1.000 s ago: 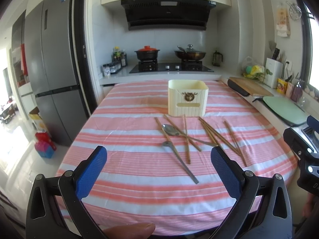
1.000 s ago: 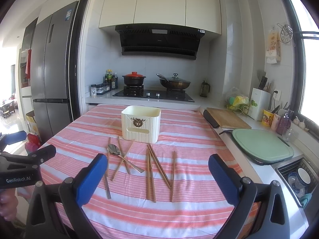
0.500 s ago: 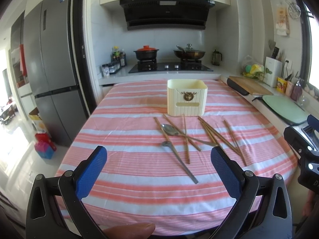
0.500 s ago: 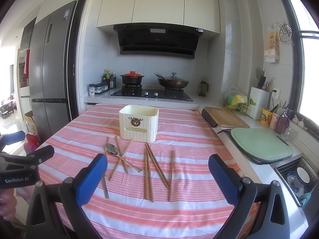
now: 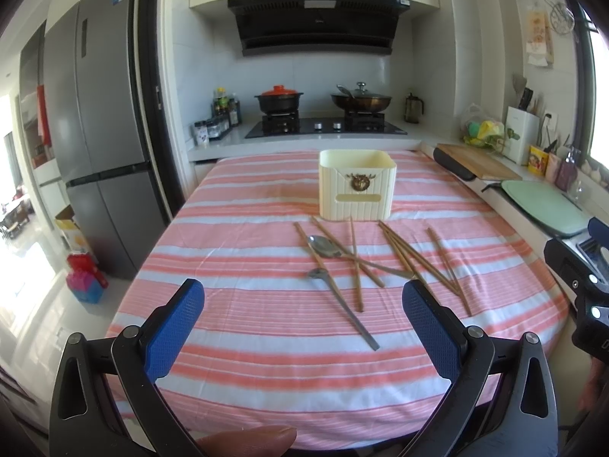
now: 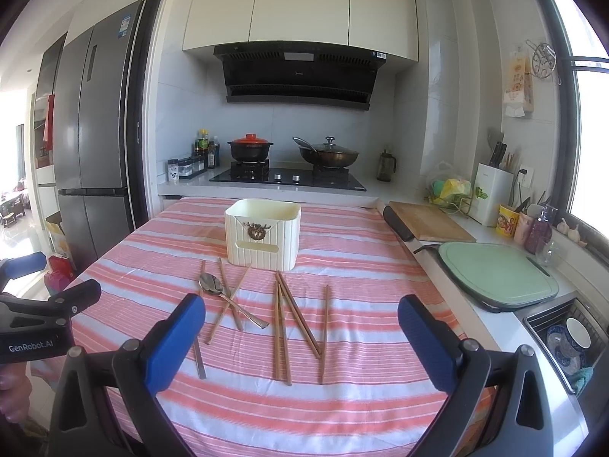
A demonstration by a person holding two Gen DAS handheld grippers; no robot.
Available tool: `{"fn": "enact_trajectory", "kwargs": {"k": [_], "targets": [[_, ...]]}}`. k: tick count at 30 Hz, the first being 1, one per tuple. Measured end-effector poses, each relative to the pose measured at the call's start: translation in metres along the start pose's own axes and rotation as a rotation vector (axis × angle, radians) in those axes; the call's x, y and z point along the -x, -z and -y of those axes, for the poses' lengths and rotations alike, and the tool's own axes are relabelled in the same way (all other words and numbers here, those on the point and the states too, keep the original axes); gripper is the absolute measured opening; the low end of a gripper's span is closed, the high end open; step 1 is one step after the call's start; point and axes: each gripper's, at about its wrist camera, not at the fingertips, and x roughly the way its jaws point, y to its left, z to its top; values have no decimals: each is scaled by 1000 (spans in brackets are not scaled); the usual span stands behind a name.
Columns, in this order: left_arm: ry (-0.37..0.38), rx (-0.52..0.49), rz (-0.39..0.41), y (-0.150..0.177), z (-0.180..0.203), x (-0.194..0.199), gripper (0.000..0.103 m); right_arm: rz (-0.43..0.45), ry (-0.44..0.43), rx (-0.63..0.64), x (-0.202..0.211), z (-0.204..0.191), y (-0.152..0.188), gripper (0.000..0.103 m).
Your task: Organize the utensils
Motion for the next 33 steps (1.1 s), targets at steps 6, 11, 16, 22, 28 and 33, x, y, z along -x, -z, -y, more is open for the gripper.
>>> {"fn": "enact_trajectory", "kwargs": {"k": [6, 11, 16, 22, 28, 33], "targets": [[-1, 0, -2, 0, 0, 0, 103, -1, 0, 1, 0, 0, 0, 103], [0, -1, -9, 1, -3, -2, 103, -8, 2, 1, 0, -1, -1, 103], [0, -2, -10, 1, -3, -3, 103, -9, 2, 1, 0, -1, -2, 103], [-1, -2, -11, 2, -3, -3, 103, -8, 5, -1, -1, -1, -2, 103], [-1, -1, -22, 4, -3, -6, 103, -11, 5, -11, -2, 2, 3, 103], [-4, -1, -23, 4, -2, -8, 103, -9, 7, -21, -2, 6, 5, 103]]}}
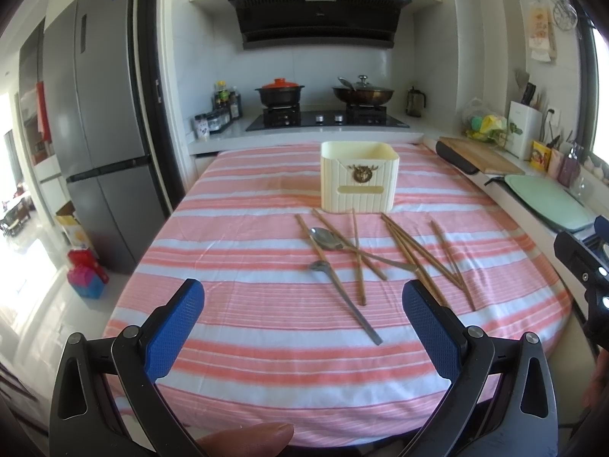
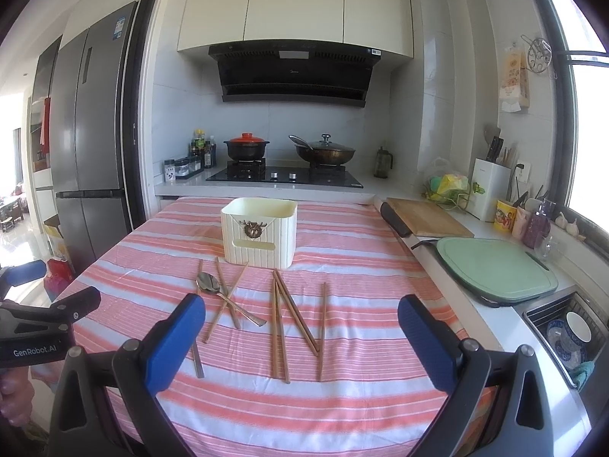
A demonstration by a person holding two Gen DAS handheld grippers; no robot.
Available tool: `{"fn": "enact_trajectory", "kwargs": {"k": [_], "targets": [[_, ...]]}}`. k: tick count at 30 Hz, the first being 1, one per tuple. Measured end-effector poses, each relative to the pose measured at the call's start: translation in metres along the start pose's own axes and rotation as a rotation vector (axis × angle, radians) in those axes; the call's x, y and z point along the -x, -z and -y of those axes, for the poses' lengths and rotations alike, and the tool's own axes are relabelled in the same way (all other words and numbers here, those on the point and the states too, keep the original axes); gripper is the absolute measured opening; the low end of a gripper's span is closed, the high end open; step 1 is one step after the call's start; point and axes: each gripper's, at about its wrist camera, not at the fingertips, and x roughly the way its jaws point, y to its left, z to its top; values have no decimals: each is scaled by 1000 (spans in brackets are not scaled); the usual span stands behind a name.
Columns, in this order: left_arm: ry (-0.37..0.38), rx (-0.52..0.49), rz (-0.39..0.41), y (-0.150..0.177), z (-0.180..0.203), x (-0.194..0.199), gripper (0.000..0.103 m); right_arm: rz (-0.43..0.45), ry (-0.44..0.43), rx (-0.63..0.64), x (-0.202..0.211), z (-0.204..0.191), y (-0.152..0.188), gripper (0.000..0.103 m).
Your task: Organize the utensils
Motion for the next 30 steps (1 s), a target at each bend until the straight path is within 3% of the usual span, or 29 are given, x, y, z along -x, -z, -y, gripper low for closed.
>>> {"fn": "enact_trajectory", "kwargs": {"k": [15, 24, 30], "targets": [[4, 35, -117, 4, -6, -35, 103, -48, -12, -15, -16, 3, 7, 103], [-10, 47, -221, 5, 2, -122, 103, -101, 0, -42, -35, 18, 19, 103], [-32, 120, -332, 17, 9, -188, 102, -160, -1, -64, -50, 28, 33, 103]]}}
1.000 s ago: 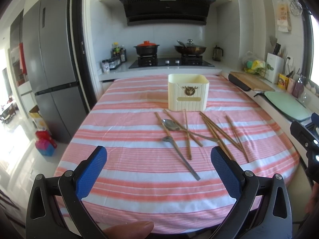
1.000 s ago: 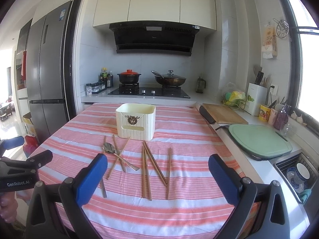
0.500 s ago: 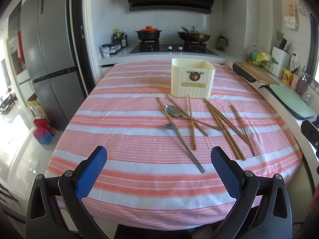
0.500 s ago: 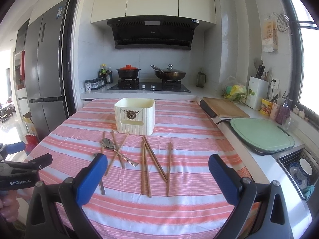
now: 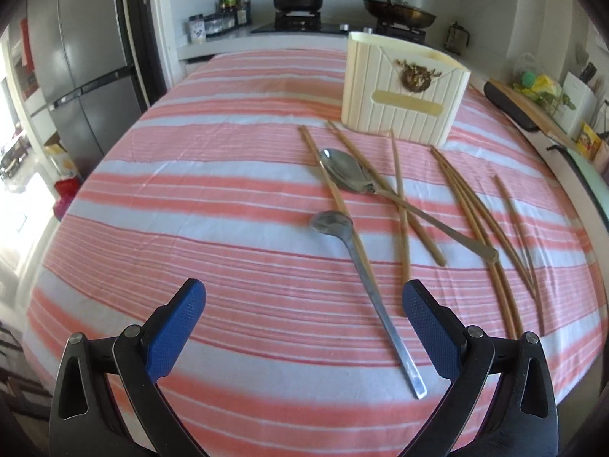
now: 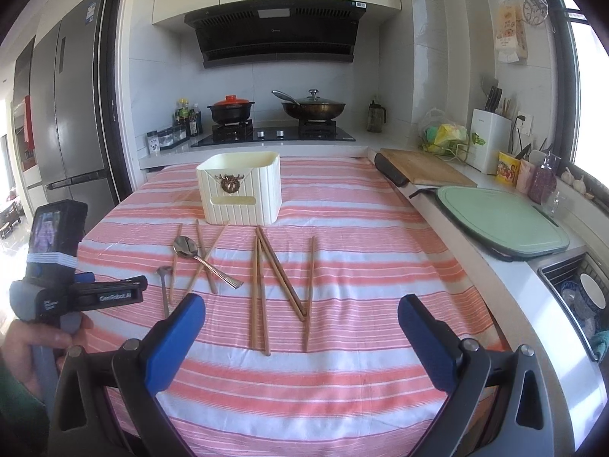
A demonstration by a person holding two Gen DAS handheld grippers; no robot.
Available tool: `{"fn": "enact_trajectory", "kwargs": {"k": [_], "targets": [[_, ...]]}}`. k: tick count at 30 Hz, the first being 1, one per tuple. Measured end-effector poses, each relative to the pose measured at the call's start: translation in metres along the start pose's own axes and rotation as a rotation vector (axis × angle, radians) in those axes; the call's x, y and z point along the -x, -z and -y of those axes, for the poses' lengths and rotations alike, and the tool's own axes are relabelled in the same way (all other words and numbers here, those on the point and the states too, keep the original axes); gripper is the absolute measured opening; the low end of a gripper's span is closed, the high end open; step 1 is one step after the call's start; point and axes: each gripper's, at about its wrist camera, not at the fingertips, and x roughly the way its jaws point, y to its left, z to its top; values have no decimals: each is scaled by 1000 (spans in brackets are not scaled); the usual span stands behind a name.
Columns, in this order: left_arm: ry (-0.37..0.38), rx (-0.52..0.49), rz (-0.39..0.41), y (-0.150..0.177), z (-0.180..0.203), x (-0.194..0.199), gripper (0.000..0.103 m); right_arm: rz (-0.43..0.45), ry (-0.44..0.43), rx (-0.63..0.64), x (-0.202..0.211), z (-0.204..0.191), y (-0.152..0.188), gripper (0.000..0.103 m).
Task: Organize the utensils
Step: 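Grasp the silver spoon handle with the left gripper while the right gripper grasps a wooden chopstick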
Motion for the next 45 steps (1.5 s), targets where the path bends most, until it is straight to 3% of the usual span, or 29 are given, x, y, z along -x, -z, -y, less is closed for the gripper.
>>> {"fn": "enact_trajectory", "kwargs": {"k": [8, 18, 28, 35, 39, 42, 45], "targets": [[-130, 2, -34, -1, 9, -41, 103, -40, -9, -22, -19, 11, 2, 103], [-143, 4, -58, 12, -9, -32, 102, -75, -28, -31, -34, 10, 4, 103], [-94, 72, -81, 20, -28, -28, 102, -79, -42, 1, -37, -4, 2, 103], [-112, -2, -68, 30, -12, -25, 103, -104, -54, -26, -57, 17, -1, 103], [-111, -4, -76, 31, -23, -23, 103, -160, 0, -11, -93, 49, -7, 103], [-96, 9, -90, 31, -37, -23, 103, -263, -38, -4, -131, 61, -10, 103], [-104, 11, -99, 31, -49, -22, 103, -349, -130, -27, -166, 62, -14, 98]]}}
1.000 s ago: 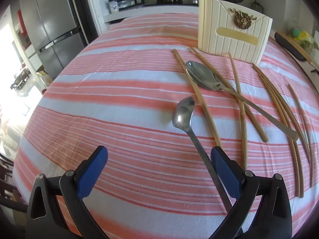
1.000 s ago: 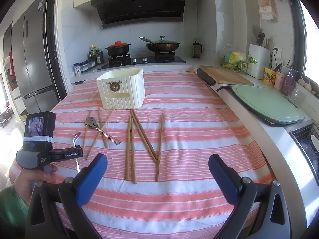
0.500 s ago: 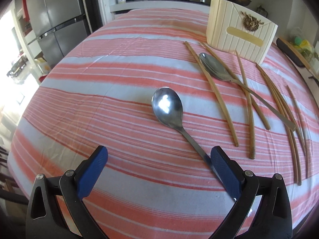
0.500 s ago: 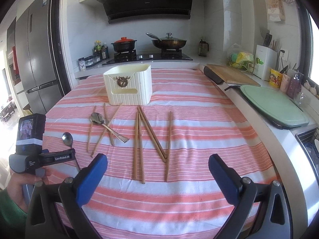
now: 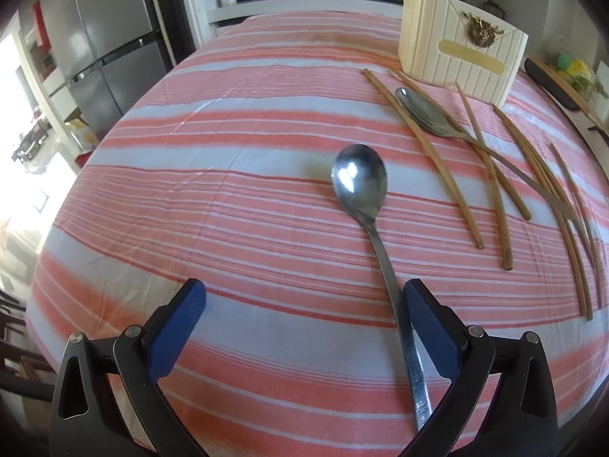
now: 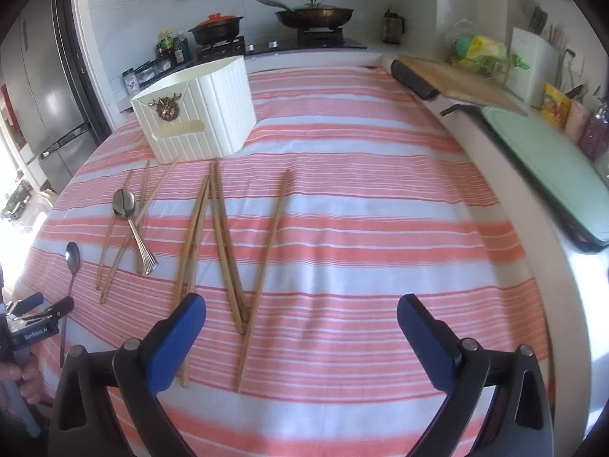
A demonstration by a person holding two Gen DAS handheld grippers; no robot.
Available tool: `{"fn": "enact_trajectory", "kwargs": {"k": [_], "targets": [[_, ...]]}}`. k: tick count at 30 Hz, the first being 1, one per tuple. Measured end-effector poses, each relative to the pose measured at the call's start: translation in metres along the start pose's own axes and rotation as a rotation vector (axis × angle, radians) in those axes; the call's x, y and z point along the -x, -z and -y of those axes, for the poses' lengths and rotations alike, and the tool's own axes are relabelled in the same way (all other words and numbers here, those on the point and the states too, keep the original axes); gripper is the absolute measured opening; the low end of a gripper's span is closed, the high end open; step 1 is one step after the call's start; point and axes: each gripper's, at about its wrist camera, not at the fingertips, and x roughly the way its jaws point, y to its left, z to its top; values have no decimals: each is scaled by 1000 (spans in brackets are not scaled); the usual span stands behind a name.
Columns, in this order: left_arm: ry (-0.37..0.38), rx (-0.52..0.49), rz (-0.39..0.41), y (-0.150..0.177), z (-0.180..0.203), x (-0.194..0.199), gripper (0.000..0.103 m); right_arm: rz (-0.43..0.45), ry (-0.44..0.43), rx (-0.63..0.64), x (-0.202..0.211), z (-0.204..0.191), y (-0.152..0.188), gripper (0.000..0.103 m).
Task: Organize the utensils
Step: 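Grasp the silver spoon handle with the left gripper while the right gripper grasps a wooden chopstick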
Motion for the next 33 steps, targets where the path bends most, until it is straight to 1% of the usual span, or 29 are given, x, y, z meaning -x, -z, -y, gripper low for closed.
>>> {"fn": "enact_trajectory", "kwargs": {"k": [1, 2, 3, 4, 6, 7, 8, 9, 11, 14, 15, 18, 19, 20, 22, 26, 29, 30, 33], "targets": [[-5, 0, -2, 0, -4, 0, 103, -21, -22, 2, -9, -2, -3, 95], [-7, 0, -5, 0, -8, 0, 103, -41, -29, 12, -18, -5, -8, 87], [-6, 0, -8, 0, -12, 0, 103, -57, -33, 28, -27, -8, -12, 81], [-1, 1, -14, -1, -14, -1, 103, -69, -31, 48, -35, -13, -14, 78], [18, -3, -25, 0, -18, -3, 103, -96, -29, 86, -50, -21, -19, 68], [24, -7, -23, 0, -18, -4, 103, -113, -25, 108, -57, -25, -20, 64], [27, -13, -19, 1, -18, -4, 103, -131, -7, 132, -65, -28, -20, 53], [28, -17, -14, 2, -18, -4, 103, -151, 22, 156, -72, -30, -20, 40], [31, -15, 1, 3, -18, -4, 103, -142, 58, 193, -74, -28, -21, 35], [36, -28, 16, 6, -18, -3, 103, -157, 102, 198, -68, -18, -19, 33], [47, -38, 11, 5, -18, -4, 103, -165, 122, 198, -66, -13, -17, 33], [94, -87, -29, 2, -23, -4, 103, -182, 142, 191, -56, 6, -13, 34], [110, -106, -41, 1, -24, -5, 103, -187, 127, 187, -53, 9, -11, 37], [125, -126, -48, -1, -24, -6, 103, -197, 105, 183, -52, 12, -10, 38], [150, -169, -58, -4, -25, -7, 103, -210, 73, 192, -51, 15, -8, 38], [185, -203, -71, -15, -25, -9, 103, -267, 43, 237, -54, 14, -13, 38], [208, -218, -70, -27, -16, -13, 102, -344, 23, 264, -62, 14, -24, 39], [214, -225, -67, -30, -12, -14, 102, -366, 21, 272, -64, 14, -27, 41], [220, -256, -59, -39, 3, -17, 101, -391, 10, 306, -71, 11, -37, 41]]}}
